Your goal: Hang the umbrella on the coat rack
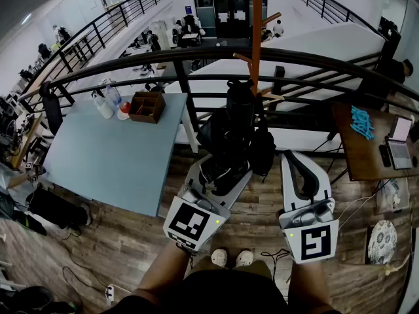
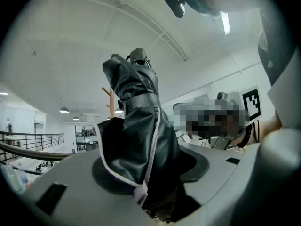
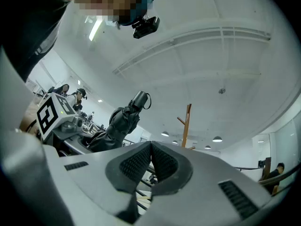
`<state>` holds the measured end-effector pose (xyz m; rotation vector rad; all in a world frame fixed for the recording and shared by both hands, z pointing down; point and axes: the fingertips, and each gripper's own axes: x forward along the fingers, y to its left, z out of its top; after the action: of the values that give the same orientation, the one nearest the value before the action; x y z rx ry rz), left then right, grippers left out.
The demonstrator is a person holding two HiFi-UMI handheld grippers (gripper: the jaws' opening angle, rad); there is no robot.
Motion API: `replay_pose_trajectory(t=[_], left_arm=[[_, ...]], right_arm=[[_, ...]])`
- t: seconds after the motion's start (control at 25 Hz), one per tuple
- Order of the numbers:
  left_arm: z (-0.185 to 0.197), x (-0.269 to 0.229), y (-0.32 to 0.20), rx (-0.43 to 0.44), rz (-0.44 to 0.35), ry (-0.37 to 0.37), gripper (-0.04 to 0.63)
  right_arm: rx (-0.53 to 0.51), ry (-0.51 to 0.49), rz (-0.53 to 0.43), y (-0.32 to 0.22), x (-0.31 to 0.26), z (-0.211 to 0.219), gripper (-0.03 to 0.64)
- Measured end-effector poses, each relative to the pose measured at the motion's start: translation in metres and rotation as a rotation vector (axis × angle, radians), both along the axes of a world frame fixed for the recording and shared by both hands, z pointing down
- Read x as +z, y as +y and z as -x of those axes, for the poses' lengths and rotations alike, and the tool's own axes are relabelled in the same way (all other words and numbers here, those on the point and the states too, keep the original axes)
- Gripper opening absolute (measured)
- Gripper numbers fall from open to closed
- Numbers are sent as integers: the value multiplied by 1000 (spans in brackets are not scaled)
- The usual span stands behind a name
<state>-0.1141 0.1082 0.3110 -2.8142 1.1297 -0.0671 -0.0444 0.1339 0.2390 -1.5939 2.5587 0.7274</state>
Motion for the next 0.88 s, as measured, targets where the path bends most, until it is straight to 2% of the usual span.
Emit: replay_pose_trajectory(t=[0.48, 0.72, 0.88], left_arm=[[10, 1, 4, 27, -17, -47, 233], [11, 2, 2, 32, -17, -52, 233], [13, -1, 3, 33, -23, -56, 233]], right_arm=[[-2, 21, 3, 1, 3, 15, 31], [-20, -28, 27, -1, 4, 18, 31], [-23, -22, 3, 0, -1, 22, 31]])
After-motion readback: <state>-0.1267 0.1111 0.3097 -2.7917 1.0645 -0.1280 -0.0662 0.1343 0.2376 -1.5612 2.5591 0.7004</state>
